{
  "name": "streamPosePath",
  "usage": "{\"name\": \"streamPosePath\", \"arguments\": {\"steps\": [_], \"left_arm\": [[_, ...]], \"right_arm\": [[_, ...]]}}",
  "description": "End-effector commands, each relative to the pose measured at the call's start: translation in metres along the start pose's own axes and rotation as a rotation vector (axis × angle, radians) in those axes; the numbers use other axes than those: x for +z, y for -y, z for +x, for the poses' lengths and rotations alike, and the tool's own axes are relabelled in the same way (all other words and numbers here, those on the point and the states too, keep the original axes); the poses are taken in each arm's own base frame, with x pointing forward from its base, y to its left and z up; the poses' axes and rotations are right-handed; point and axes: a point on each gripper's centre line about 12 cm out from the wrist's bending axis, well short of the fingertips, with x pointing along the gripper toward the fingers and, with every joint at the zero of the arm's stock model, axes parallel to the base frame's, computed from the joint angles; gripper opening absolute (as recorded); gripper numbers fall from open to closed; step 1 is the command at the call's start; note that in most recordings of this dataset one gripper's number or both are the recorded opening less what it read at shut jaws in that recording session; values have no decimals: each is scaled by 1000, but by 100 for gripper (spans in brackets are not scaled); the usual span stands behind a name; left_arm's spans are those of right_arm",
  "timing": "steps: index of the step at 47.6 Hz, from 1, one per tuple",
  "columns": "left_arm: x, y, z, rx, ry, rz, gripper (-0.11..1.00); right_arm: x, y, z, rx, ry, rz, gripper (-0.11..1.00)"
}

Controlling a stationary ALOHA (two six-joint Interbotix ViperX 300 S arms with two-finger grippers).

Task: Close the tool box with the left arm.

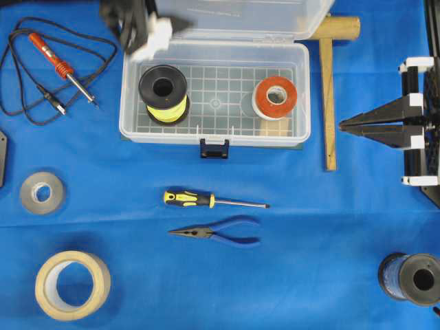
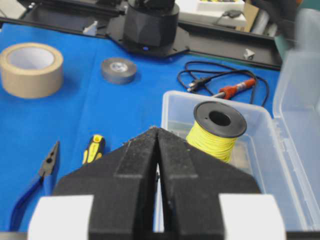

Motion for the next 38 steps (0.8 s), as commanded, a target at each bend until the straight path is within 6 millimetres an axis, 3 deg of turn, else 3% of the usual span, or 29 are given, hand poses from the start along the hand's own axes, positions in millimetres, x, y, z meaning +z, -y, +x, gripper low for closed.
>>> {"name": "streamPosePath", "arguments": {"steps": [1,24,38], "left_arm": [[-15,19,3,-47,-60,0,90],[-46,104,-36,-216,-81,-8,90],[-55,126,-80,-295,7,10,90]], "right_arm": [[5,0,1,-2,12,5,0],[5,0,2,-2,9,5,0],[4,0,1,-2,5,5,0]]}}
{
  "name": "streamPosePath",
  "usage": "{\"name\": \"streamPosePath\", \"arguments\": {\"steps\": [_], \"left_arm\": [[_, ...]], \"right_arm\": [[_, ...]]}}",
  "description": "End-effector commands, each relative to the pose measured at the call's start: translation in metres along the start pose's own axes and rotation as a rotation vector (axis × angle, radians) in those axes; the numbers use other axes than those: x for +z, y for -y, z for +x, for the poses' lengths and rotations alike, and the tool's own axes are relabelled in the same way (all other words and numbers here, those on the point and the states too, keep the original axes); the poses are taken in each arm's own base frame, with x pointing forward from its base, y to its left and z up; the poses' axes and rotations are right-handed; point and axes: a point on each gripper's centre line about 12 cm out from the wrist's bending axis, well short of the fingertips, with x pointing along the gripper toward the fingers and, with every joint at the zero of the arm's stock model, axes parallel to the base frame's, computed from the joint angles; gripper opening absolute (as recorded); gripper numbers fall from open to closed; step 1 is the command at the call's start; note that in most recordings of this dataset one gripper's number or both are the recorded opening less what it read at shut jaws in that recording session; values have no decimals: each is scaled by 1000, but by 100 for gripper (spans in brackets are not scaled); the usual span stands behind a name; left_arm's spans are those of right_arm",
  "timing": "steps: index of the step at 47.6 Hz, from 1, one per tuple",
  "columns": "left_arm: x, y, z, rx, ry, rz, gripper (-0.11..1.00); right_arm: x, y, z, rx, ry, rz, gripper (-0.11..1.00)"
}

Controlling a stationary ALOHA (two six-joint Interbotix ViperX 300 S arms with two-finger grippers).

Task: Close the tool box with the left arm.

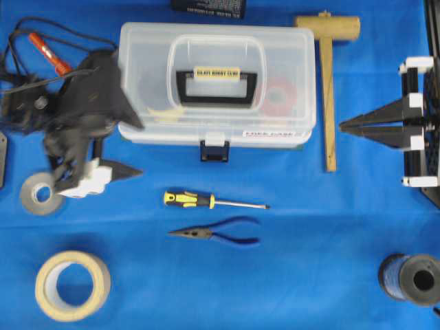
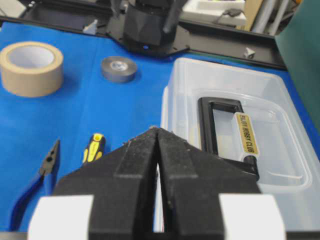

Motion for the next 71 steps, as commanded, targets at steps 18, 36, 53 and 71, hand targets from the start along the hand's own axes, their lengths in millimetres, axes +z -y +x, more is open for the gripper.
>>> {"name": "streamPosePath", "arguments": {"steps": [18,36,53,71], "left_arm": [[-30,4,-75,-51,377,19,90],[-104,-5,-77,-67,611,14,89],[-150,-12,-52,-62,659,26,89],[-168,-14,-39,-45,705,71,89]], "right_arm": [[4,0,1,-2,8,5,0],[4,0,2,-2,6,5,0],[2,0,2,-2,-2,5,0],[-4,0,4,-2,-21,5,0]]}}
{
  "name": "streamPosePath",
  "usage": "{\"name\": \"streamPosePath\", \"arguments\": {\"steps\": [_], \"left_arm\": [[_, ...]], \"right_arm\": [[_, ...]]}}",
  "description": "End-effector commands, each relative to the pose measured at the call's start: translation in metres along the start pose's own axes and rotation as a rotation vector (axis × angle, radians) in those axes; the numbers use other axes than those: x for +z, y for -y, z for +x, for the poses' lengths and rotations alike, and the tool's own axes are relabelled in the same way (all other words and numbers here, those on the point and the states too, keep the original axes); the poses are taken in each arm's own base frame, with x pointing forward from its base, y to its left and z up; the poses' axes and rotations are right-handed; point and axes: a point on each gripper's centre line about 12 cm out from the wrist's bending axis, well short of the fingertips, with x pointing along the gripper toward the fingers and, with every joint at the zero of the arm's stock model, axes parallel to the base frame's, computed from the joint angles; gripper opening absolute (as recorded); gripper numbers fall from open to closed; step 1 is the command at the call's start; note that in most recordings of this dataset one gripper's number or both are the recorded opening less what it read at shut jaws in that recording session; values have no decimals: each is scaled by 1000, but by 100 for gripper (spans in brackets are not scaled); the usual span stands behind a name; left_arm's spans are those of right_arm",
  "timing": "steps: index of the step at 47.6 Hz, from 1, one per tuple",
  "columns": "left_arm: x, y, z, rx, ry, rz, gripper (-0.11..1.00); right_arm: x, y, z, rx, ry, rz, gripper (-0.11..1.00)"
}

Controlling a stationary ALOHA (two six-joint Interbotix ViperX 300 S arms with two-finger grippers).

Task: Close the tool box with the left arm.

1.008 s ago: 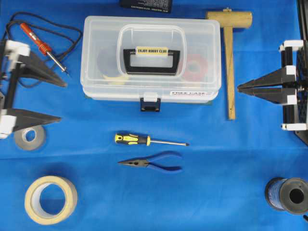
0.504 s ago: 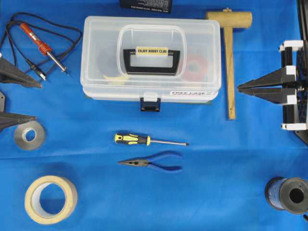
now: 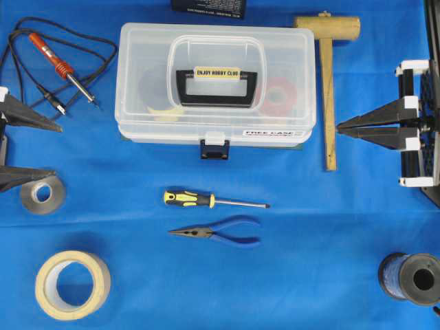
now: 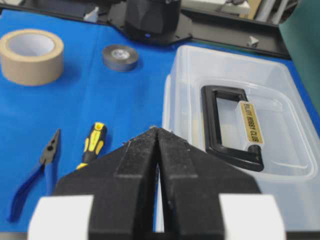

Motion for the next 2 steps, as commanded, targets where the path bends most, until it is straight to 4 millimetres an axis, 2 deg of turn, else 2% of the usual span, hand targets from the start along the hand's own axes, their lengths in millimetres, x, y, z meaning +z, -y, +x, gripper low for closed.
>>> {"name": "streamPosePath", "arguments": {"steps": [1,2], "left_arm": [[4,0,2,-2,15,6,89],[4,0,2,0,15,6,89]], "right_arm": [[4,0,2,-2,8,5,0],[4,0,2,-2,8,5,0]]}}
